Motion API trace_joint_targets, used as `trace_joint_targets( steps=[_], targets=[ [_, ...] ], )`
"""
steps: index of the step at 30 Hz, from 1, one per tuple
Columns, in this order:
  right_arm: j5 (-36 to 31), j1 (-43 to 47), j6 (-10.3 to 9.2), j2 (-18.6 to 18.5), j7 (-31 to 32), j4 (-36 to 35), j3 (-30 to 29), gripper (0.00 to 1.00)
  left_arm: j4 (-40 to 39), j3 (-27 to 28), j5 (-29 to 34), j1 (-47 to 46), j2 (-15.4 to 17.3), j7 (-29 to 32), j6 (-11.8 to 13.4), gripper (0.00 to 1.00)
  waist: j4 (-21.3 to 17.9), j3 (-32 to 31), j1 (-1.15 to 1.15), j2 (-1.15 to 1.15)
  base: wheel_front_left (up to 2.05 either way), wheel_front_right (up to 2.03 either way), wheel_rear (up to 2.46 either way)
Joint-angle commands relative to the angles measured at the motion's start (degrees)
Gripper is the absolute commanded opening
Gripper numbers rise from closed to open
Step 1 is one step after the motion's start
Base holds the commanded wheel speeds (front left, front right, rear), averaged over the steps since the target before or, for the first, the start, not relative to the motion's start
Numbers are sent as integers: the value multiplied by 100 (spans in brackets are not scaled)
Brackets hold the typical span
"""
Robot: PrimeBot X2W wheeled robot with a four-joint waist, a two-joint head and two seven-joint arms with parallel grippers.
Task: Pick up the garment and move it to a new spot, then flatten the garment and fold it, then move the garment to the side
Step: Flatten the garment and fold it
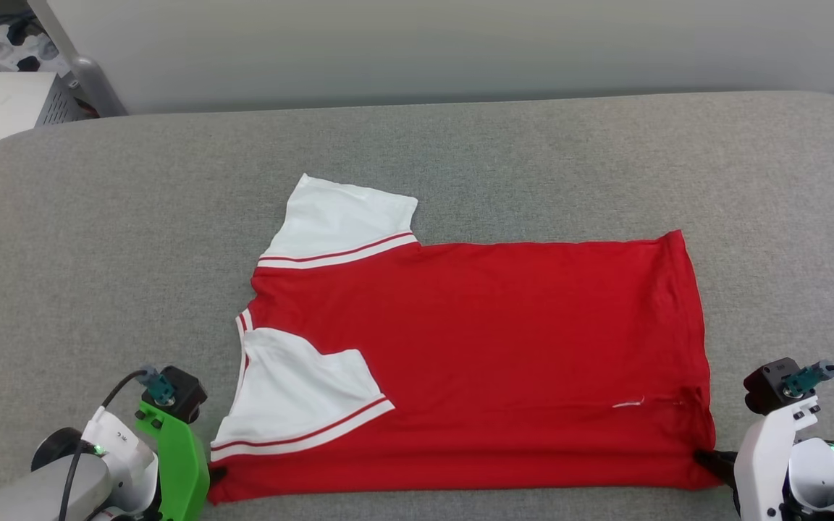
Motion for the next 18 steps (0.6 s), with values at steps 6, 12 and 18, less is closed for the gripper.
trace_joint_targets(
  steps=[6, 12, 18],
  targets=[
    [-125, 233, -5, 249, -707, -108, -423, 100, 4, 152, 28, 64, 202, -286, 34, 100, 38, -236, 0, 0, 0, 0, 0],
    [-477, 337, -5, 471, -1380, -446, -1058, 100, -353, 524, -95, -176, 547, -564, 113, 100, 47, -314, 0, 0, 0, 0, 0],
    [-1141, 280, -5, 1055, -2336, -940, -1852, 100, -356, 867, 301, -747, 641, -1036, 260, 100, -38, -150, 0, 0, 0, 0, 0]
  ],
)
